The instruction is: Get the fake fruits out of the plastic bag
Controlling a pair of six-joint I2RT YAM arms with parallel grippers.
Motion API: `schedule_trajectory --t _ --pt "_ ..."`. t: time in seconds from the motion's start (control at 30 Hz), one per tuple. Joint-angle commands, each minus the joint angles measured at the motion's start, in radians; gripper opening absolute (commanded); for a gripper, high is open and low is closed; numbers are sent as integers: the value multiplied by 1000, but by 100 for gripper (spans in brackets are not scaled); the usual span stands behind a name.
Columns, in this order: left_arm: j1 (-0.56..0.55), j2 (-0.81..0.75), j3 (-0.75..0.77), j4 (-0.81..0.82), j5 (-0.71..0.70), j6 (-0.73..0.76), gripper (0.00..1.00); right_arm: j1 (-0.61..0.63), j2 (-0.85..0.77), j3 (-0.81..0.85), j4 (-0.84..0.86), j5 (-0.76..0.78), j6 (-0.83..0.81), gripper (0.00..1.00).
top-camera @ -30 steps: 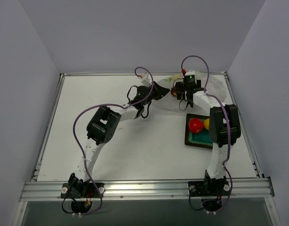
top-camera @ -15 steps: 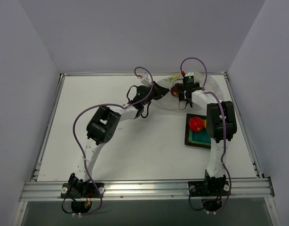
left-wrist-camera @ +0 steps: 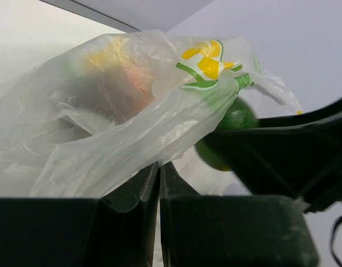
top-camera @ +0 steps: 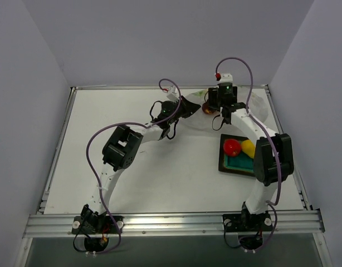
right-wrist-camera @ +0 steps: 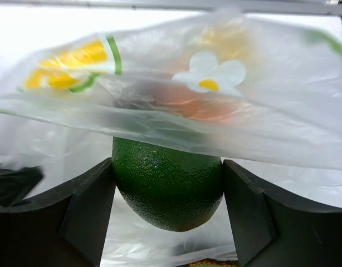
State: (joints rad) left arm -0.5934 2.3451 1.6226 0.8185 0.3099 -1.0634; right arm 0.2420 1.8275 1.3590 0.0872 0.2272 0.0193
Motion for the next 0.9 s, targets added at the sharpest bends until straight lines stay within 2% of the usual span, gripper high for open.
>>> schedule_trajectory --t 0.0,0.17,0.3,0.47,0.6,0.73,0.87 --pt "7 -26 22 56 6 -4 2 0 -97 -34 46 -43 62 41" --pt "9 -21 26 53 5 -4 2 36 -244 -171 43 -51 143 42" --pt "6 -20 25 54 5 -6 2 69 -448 -311 -16 3 238 42" --pt "3 -21 28 48 3 2 2 166 -646 -467 -257 96 415 43" --pt "-3 -23 28 39 0 11 2 235 -825 -624 -397 182 621 45" --pt "-16 -32 23 31 -5 32 2 241 -895 -759 -429 178 760 45" --pt "-20 -33 20 28 -5 34 2 252 -906 -810 -429 219 829 45"
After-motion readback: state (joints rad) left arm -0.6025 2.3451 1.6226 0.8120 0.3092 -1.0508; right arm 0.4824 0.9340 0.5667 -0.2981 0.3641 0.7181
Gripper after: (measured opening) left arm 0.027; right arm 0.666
